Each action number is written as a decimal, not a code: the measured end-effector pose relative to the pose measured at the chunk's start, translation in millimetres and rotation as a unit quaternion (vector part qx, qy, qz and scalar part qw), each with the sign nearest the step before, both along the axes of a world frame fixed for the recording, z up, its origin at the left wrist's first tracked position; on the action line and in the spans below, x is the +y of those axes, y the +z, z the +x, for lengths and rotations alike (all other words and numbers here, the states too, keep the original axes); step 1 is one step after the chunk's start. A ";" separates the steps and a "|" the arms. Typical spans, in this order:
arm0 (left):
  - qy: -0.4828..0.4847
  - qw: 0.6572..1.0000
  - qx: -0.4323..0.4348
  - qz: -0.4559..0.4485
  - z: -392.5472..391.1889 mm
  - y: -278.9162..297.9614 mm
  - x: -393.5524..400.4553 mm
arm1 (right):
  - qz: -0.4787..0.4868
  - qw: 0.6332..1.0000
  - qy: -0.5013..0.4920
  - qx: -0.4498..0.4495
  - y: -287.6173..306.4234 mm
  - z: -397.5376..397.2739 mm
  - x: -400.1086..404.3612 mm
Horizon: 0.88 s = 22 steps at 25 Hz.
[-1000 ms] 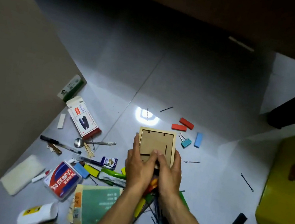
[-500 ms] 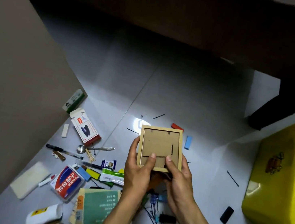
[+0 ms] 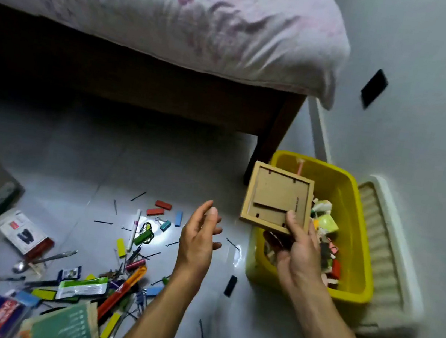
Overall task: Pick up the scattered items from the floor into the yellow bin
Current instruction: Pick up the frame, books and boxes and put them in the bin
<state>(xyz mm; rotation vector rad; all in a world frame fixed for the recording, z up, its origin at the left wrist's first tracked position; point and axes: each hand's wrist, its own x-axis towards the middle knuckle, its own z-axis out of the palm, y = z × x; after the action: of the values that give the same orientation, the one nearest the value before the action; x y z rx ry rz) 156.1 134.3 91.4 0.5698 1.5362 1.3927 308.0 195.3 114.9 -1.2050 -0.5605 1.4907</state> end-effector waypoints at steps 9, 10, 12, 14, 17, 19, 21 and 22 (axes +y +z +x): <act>0.028 0.994 0.046 -0.098 13.9 -17.5 -32.9 | 0.044 0.890 0.095 -0.443 -26.5 27.0 -21.4; 0.046 0.993 0.047 -0.103 1.6 -23.7 -41.0 | 0.078 0.873 0.123 -0.465 -33.7 7.9 -33.0; 0.079 0.989 0.058 -0.109 -27.8 -37.9 -59.9 | 0.130 0.840 0.217 -0.481 -48.9 -32.7 -57.5; 0.105 0.984 0.077 -0.125 -61.2 -56.7 -81.3 | 0.152 0.802 0.336 -0.470 -68.9 -68.4 -75.6; 0.131 0.974 0.078 -0.169 -100.9 -86.5 -117.8 | 0.170 0.701 0.489 -0.490 -104.5 -96.6 -90.8; 0.138 0.947 0.143 -0.252 -125.8 -115.3 -147.4 | 0.201 0.631 0.551 -0.508 -131.6 -118.4 -99.3; 0.133 0.899 0.228 -0.349 -146.3 -144.0 -179.3 | 0.257 0.561 0.587 -0.523 -157.5 -147.3 -108.8; 0.096 0.871 0.273 -0.398 -154.3 -156.3 -194.9 | 0.300 0.517 0.599 -0.533 -169.2 -162.1 -114.1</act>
<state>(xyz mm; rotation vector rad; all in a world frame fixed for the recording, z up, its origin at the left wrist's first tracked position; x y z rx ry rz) 1.8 -60.6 -64.8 0.2913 2.4817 0.6108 146.0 81.2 -54.2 -0.9640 -2.9671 1.0123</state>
